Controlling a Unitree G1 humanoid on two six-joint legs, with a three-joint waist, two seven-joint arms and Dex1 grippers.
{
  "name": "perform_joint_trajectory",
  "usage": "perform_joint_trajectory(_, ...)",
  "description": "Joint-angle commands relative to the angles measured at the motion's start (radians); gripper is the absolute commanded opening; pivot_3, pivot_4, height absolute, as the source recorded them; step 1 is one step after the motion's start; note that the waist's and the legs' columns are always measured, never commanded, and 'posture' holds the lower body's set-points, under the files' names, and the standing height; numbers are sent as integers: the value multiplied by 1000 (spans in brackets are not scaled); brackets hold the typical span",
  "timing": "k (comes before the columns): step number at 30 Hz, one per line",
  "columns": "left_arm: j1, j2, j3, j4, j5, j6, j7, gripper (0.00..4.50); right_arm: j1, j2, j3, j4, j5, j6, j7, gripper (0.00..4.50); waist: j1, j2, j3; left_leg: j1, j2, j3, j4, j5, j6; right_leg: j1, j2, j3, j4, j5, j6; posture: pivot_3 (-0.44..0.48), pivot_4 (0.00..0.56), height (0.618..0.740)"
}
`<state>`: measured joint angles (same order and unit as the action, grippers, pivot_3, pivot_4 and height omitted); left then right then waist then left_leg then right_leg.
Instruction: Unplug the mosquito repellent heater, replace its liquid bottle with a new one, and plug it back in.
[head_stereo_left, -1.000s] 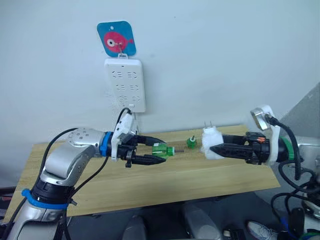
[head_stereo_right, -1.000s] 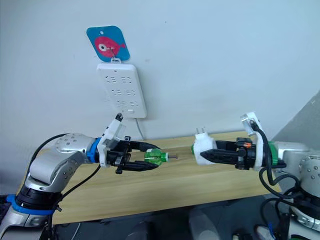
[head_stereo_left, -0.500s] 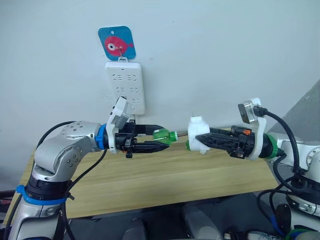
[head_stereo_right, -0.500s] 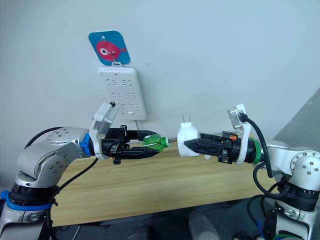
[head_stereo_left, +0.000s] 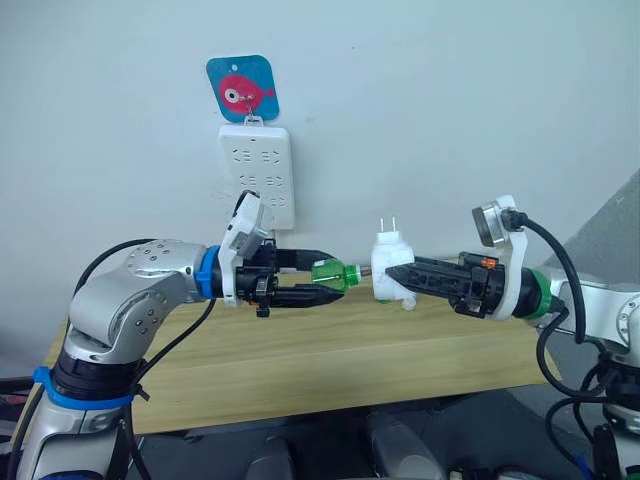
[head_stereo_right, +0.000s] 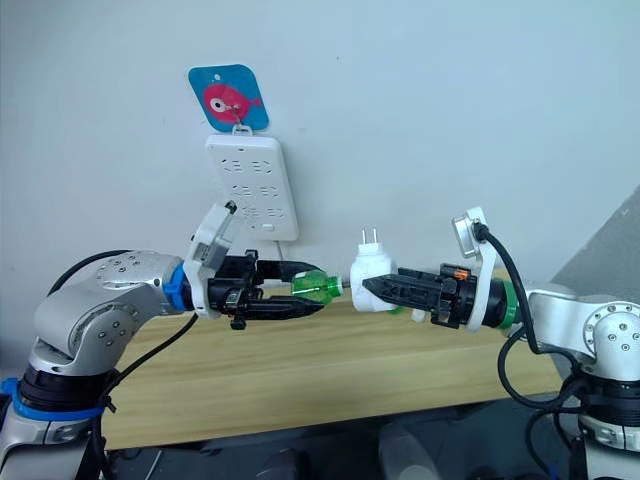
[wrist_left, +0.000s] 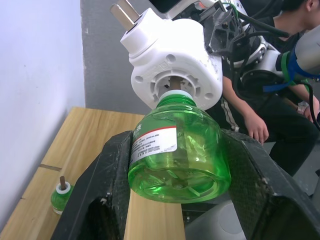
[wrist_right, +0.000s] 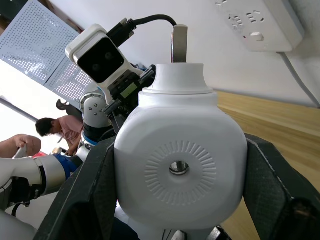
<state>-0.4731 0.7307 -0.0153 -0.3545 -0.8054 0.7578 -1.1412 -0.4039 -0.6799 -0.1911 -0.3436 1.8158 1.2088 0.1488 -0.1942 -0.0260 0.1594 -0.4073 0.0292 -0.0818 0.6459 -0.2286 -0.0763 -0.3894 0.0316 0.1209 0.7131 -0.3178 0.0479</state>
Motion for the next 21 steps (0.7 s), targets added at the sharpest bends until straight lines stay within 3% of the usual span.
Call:
perform_joint_trajectory(1,-13,24,3,-14,-3,-13,-44,2286,8,-37,5,-20,60,-49,9,2948,0,0,-1,0,0,0,0,0,0,0,0,0,0,0,0,-161,57,710)
perform_joint_trajectory(9,-32,8,5,15,8,-22,-49,2286,26,-114,37,1,107,-75,42,2948,0,0,-2,0,0,0,0,0,0,0,0,0,0,0,0,-162,62,710)
perform_joint_trajectory(21,-54,-11,-8,22,6,-19,-54,2286,15,-142,86,-1,149,-112,47,2948,1,1,-3,0,0,0,0,0,0,0,0,0,0,0,0,-161,62,710)
